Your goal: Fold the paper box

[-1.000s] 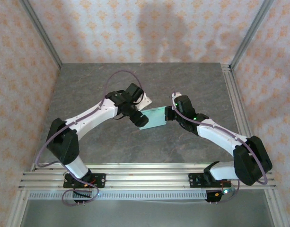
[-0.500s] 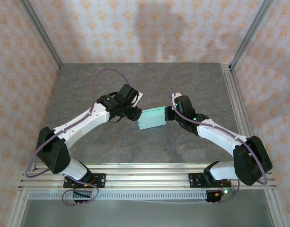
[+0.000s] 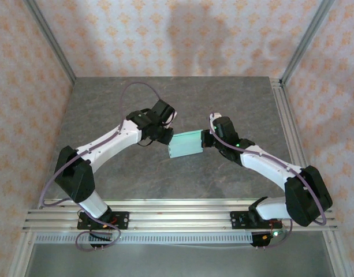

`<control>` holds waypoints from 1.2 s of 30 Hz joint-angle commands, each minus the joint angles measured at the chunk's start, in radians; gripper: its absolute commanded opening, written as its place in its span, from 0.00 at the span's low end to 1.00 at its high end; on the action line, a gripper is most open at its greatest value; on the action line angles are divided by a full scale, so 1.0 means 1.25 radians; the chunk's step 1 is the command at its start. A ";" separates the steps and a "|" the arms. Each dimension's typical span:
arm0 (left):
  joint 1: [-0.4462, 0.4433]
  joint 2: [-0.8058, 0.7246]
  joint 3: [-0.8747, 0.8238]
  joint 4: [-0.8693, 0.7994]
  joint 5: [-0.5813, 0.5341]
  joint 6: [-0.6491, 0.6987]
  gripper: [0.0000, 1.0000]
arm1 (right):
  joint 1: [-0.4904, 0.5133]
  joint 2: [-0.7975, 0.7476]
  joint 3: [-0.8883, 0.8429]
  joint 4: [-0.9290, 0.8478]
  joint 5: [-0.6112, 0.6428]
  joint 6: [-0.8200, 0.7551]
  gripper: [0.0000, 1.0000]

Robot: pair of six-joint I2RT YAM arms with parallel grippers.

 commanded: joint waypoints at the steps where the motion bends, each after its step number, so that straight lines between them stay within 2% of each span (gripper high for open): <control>1: 0.003 0.011 0.025 -0.037 -0.030 0.001 0.16 | 0.006 -0.019 -0.018 -0.012 0.007 -0.005 0.00; 7: 0.006 0.023 0.026 -0.039 -0.025 -0.005 0.15 | 0.005 -0.019 -0.020 -0.012 0.006 -0.005 0.00; 11: 0.007 0.027 0.026 -0.040 -0.030 -0.005 0.22 | 0.006 -0.019 -0.020 -0.012 0.005 -0.004 0.00; 13: 0.007 0.029 0.028 -0.043 -0.029 -0.003 0.22 | 0.005 -0.018 -0.020 -0.011 0.005 -0.003 0.00; 15: 0.007 0.028 0.031 -0.044 -0.026 -0.003 0.15 | 0.006 -0.020 -0.020 -0.012 0.005 -0.003 0.00; 25: 0.007 0.032 0.050 -0.053 -0.002 -0.043 0.03 | 0.006 -0.024 -0.026 -0.012 0.003 -0.008 0.00; 31: 0.007 0.038 0.061 -0.037 0.058 -0.124 0.00 | 0.006 -0.029 -0.039 -0.010 0.016 -0.023 0.00; 36: 0.007 0.049 0.068 -0.042 0.068 -0.171 0.00 | 0.012 -0.048 -0.047 0.001 0.037 -0.040 0.00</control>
